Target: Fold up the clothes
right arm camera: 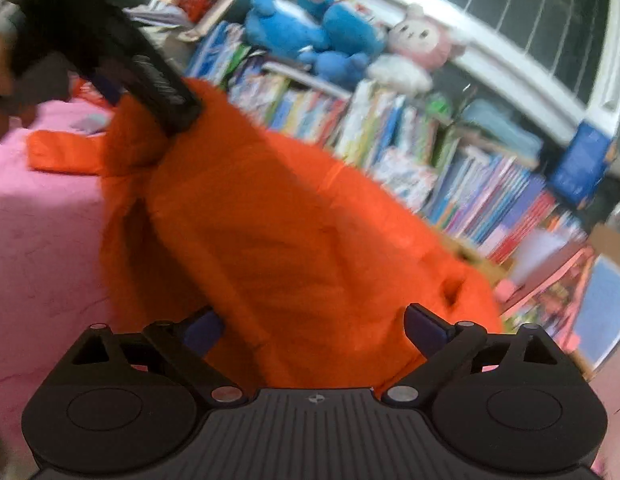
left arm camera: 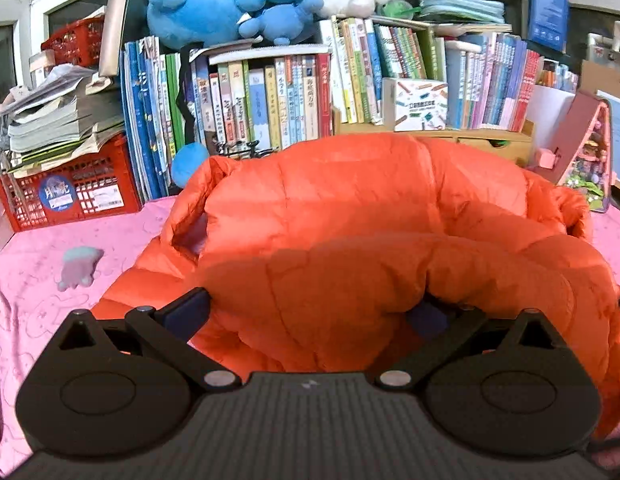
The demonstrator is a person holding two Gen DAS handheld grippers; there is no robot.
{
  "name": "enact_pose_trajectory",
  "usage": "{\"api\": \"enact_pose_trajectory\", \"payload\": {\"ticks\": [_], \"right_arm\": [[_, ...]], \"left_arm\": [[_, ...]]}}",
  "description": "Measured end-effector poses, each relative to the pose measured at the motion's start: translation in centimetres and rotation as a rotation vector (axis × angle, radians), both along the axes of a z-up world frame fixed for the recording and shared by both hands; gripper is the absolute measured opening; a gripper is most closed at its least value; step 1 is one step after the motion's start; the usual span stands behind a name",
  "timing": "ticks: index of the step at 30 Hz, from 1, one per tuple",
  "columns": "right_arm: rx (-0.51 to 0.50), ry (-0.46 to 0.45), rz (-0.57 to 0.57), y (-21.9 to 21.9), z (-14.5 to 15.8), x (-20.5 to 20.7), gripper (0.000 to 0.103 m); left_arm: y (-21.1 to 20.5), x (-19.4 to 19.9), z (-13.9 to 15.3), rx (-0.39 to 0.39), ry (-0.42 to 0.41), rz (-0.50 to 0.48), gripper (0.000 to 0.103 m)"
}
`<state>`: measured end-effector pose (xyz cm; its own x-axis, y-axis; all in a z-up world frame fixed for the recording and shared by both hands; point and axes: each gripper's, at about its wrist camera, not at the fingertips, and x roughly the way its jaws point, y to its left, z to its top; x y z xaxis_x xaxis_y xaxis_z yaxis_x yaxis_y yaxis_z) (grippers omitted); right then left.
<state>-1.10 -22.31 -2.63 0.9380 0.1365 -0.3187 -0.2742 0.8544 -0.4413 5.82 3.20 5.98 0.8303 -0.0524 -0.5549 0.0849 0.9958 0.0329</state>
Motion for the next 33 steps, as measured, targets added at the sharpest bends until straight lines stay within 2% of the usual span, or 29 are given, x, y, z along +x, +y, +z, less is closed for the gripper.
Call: {"api": "enact_pose_trajectory", "payload": {"ticks": [4, 6, 8, 11, 14, 17, 19, 23, 27, 29, 33], "right_arm": [[0.058, -0.074, -0.053, -1.4, 1.8, 1.9, 0.096], [0.126, -0.081, -0.063, -2.7, 3.1, 2.6, 0.096], [0.231, -0.074, -0.046, -4.3, 4.4, 2.8, 0.096], [0.397, -0.038, -0.034, -6.3, 6.0, 2.9, 0.096], [0.506, -0.024, -0.022, -7.9, 6.9, 2.9, 0.095], [0.486, -0.064, -0.089, -9.3, 7.3, 2.8, 0.095], [0.459, -0.078, -0.150, -10.3, 7.1, 3.0, 0.095], [0.437, -0.058, -0.229, -12.2, 5.7, 3.5, 0.095], [0.479, -0.057, -0.314, -14.0, 4.7, 3.5, 0.095], [0.531, -0.036, -0.312, -14.8, 4.5, 3.6, 0.095], [0.539, -0.028, -0.272, -14.5, 4.5, 3.7, 0.095]], "left_arm": [[0.0, -3.2, -1.9, -0.049, 0.037, -0.256, 0.103], [-0.7, -4.1, -3.4, -0.050, 0.085, -0.327, 0.103], [-1.8, -4.1, -4.2, -0.021, 0.107, -0.343, 0.103], [-3.1, -3.1, -4.8, -0.017, 0.096, -0.348, 0.103], [-3.4, -1.1, -4.9, 0.041, 0.039, -0.253, 0.103], [-1.9, 0.7, -4.3, 0.126, -0.035, -0.089, 0.103], [0.2, 1.2, -4.2, 0.153, -0.085, -0.023, 0.103], [2.9, 0.7, -3.9, 0.371, -0.144, 0.127, 0.103], [7.6, -1.6, -3.5, 0.345, -0.104, 0.197, 0.103], [9.2, -3.0, -3.5, 0.358, -0.065, 0.303, 0.103], [7.1, -6.9, -2.7, 0.145, -0.013, 0.026, 0.103]]}}
